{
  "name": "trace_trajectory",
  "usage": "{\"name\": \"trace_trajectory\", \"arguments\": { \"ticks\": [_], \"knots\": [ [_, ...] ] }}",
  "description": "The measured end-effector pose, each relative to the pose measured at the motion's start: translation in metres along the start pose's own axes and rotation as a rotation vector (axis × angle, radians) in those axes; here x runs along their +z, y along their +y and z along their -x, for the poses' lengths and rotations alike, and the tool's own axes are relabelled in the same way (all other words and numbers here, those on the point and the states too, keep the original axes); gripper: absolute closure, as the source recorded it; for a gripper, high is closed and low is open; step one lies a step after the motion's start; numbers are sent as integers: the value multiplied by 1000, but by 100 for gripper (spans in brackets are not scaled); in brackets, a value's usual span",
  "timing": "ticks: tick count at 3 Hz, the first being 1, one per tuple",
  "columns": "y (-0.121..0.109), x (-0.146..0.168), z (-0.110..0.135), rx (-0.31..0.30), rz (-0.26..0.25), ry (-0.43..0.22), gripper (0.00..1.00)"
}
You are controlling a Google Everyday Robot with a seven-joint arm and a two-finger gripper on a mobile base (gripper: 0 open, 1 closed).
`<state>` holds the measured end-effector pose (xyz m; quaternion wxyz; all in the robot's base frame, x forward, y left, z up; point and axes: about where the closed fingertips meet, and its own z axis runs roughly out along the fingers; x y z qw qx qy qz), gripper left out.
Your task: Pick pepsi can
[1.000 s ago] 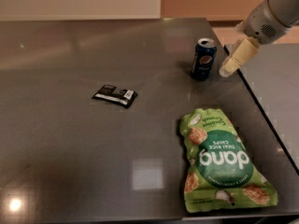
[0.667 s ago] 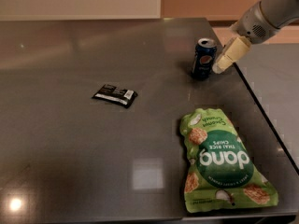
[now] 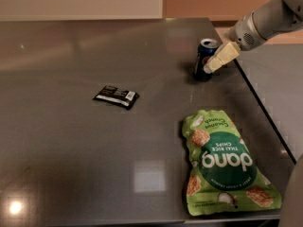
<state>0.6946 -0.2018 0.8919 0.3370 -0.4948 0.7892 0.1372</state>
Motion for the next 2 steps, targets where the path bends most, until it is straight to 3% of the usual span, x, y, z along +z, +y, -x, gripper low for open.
{"name": "trace_trajectory", "arguments": {
  "ticks": [1, 2],
  "knots": [
    [-1, 10, 3, 13, 15, -42, 0],
    [7, 11, 9, 18, 49, -70, 18]
  ]
}}
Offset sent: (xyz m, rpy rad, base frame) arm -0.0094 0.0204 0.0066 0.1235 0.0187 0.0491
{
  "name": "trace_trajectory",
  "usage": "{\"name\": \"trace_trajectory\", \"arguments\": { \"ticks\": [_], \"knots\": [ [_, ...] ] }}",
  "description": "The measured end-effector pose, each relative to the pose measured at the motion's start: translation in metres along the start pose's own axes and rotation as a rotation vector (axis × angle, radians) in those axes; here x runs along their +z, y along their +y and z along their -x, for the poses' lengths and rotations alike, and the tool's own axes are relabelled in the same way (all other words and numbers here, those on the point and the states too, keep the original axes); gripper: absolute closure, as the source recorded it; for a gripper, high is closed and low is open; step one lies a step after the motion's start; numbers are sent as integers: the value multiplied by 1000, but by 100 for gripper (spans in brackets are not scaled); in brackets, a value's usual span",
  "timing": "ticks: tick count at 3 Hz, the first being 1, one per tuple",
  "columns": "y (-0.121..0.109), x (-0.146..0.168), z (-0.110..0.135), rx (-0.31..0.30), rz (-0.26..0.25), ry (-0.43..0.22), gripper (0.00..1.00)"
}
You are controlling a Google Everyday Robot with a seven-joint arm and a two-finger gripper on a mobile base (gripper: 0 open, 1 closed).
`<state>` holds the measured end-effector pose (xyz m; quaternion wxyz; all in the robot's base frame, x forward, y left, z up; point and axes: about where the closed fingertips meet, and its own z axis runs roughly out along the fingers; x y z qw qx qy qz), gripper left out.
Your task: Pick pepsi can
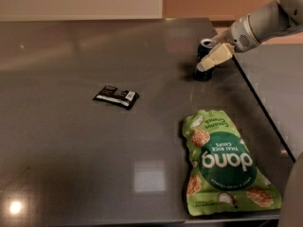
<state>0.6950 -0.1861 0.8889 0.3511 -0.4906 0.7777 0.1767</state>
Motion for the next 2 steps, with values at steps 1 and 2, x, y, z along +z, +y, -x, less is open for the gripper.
{"name": "trace_trajectory", "arguments": {
  "ticks": [1, 2],
  "knots": [
    [13, -3, 10, -13, 33, -21, 41],
    [25, -12, 20, -28, 54, -33, 64]
  ]
}}
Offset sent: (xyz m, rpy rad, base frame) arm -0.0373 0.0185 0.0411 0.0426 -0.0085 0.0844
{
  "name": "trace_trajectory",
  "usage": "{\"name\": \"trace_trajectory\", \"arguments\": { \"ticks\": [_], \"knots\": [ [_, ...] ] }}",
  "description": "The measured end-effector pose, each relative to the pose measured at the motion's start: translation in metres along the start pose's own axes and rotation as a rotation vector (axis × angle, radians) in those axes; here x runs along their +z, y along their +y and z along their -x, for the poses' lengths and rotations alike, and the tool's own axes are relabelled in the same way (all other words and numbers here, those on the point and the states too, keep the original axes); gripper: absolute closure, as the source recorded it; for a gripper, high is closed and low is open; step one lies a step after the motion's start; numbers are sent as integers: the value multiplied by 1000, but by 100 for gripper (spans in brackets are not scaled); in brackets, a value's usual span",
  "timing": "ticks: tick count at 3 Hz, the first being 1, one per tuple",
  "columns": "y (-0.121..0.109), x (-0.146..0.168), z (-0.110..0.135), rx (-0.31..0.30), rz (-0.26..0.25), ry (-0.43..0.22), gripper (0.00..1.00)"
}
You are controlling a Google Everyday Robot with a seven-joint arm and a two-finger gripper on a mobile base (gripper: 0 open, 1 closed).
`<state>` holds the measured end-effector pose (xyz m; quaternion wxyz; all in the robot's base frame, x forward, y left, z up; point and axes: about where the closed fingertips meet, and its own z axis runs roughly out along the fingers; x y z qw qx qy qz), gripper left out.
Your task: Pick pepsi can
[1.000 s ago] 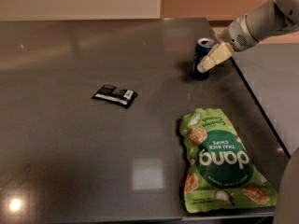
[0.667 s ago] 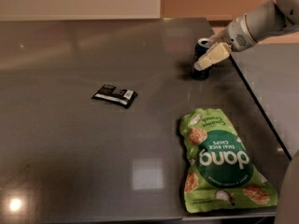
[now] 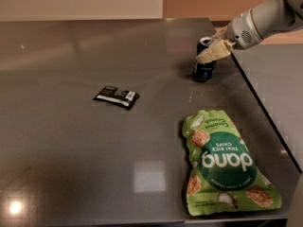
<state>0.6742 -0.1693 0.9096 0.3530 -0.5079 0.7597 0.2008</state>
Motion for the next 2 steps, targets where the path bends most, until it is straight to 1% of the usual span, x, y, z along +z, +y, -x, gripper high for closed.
{"name": "trace_trajectory", "arguments": {
  "ticks": [1, 2],
  "knots": [
    [15, -15, 19, -32, 25, -10, 87],
    [34, -32, 43, -78, 64, -9, 100]
  ]
}}
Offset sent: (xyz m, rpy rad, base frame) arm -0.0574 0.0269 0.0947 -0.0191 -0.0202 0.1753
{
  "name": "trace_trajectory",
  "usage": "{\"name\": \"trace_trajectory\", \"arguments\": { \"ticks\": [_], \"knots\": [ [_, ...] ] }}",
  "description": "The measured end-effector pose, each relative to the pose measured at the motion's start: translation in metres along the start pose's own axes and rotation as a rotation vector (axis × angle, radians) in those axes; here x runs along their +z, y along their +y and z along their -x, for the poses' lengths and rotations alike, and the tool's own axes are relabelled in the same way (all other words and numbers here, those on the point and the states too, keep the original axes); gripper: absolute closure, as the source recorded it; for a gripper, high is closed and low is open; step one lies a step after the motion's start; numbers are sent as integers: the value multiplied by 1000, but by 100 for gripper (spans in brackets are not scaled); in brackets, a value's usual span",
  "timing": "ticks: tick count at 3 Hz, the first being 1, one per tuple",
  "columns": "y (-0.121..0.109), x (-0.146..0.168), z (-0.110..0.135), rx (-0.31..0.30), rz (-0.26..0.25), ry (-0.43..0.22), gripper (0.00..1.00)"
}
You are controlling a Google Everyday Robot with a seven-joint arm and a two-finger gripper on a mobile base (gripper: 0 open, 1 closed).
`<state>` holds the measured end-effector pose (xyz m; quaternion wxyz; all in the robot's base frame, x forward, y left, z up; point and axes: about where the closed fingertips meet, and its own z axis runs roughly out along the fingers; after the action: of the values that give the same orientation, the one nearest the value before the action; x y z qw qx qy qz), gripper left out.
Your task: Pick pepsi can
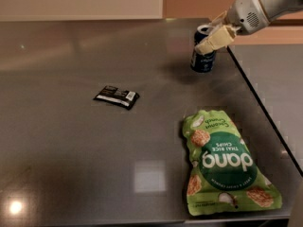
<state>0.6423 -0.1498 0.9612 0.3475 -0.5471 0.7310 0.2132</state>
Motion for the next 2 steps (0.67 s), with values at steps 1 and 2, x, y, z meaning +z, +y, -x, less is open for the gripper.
{"name": "trace_trajectory", "arguments": {
  "ticks": [1, 2],
  "knots": [
    [20, -12, 22, -46, 45, 10, 100],
    [39, -27, 39, -77, 72, 16, 100]
  ]
}}
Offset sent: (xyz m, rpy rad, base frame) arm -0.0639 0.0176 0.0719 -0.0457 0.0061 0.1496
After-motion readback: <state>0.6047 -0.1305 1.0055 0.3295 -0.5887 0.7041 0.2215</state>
